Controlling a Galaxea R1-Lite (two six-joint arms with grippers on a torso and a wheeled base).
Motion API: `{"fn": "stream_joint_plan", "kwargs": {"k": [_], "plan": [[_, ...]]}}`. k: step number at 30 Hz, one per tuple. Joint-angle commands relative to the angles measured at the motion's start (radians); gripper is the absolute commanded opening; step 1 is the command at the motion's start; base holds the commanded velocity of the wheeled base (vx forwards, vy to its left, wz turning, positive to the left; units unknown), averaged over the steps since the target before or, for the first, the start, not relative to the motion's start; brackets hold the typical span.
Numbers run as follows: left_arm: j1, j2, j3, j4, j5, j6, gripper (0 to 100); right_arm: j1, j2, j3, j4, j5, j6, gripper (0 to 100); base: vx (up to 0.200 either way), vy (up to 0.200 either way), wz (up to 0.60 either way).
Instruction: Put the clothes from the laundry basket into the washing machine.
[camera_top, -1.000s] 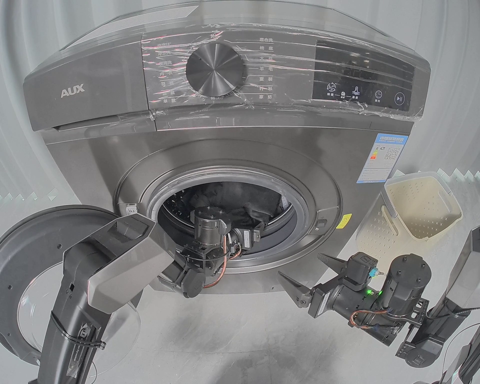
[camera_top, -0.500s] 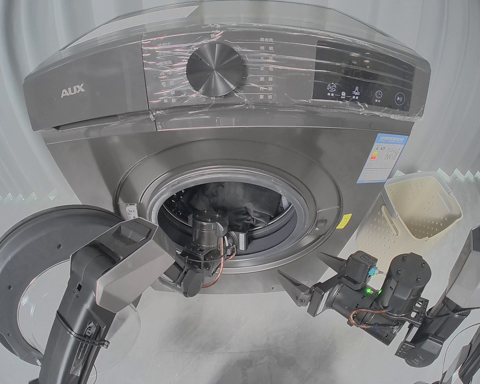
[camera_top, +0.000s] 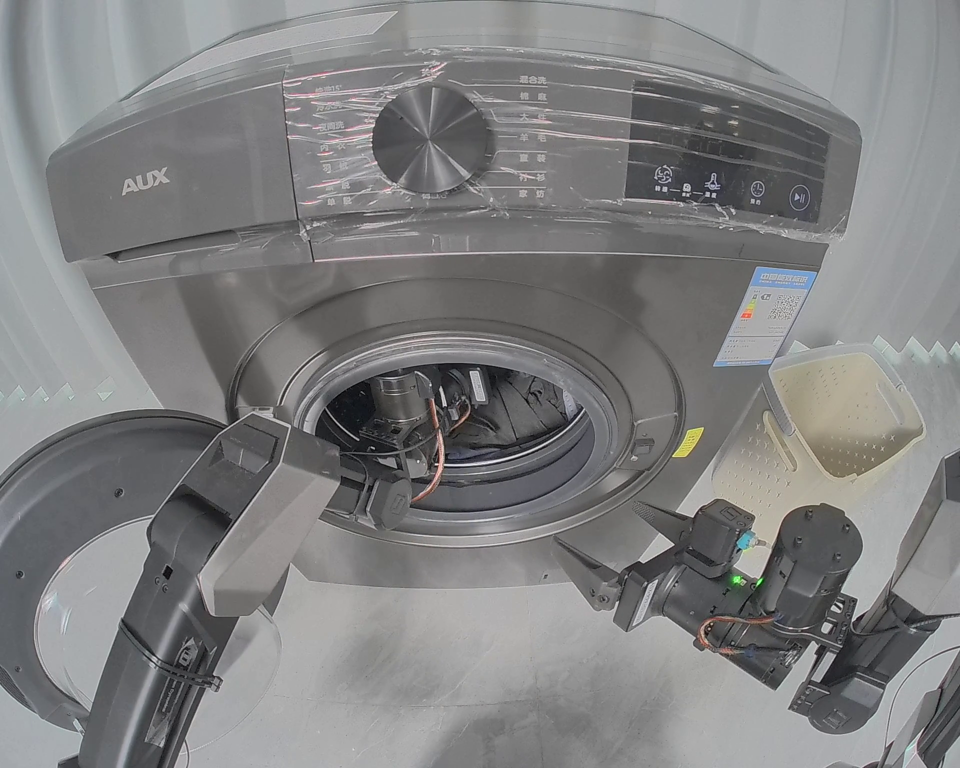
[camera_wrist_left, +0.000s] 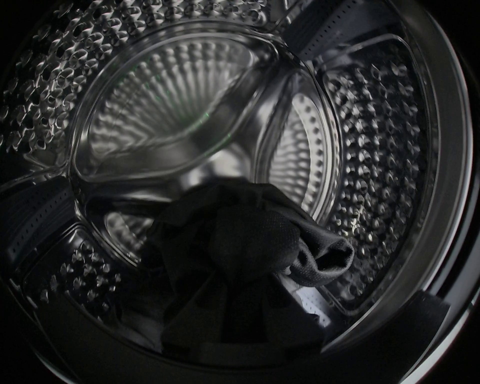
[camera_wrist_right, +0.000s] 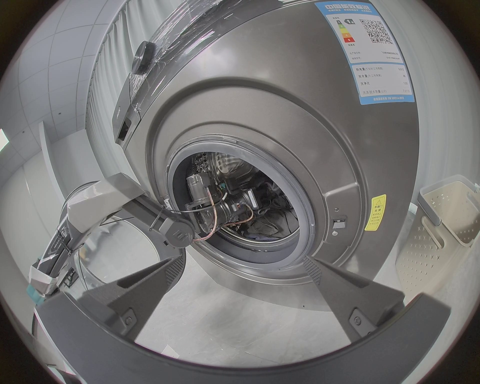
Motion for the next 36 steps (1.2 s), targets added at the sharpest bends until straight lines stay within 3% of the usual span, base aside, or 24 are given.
{"fn": "stream_joint_plan", "kwargs": {"k": [1,8,9,11,15,17,27,32,36], "plan": [[0.028,0.11,-0.155,0.002,0.008,-0.012,0,0.001,0.001,-0.001,0.0,0.0,0.0,100,0.0,0.0,0.0],[0.028,0.11,-0.155,0.031,0.008,-0.016,0,-0.001,0.001,-0.003,0.0,0.0,0.0,100,0.0,0.0,0.0],[0.028,0.108,-0.155,0.033,0.008,-0.02,100,-0.001,0.001,-0.001,0.0,0.0,0.001,100,0.0,0.0,0.0],[0.017,0.091,-0.142,0.039,0.016,-0.049,100,-0.004,0.001,-0.003,0.0,0.0,0.0,100,0.0,0.0,0.0],[-0.015,-0.034,0.076,0.068,0.013,-0.095,100,-0.006,-0.003,-0.003,0.0,0.0,0.0,100,0.0,0.0,0.0],[-0.029,-0.053,0.128,0.057,0.014,-0.1,100,-0.007,-0.003,-0.003,0.0,0.0,0.0,100,0.0,0.0,0.0],[-0.049,-0.166,0.342,0.045,0.011,-0.06,100,-0.012,-0.003,0.0,0.0,0.0,0.0,100,0.0,0.0,0.0],[-0.069,-0.263,0.555,0.041,0.003,-0.023,100,-0.012,-0.001,0.0,0.0,0.0,0.0,100,0.0,0.0,0.0],[-0.1,-0.323,0.667,0.019,-0.006,-0.02,100,-0.01,-0.001,0.0,0.0,0.0,0.001,100,0.0,0.0,0.0]]}}
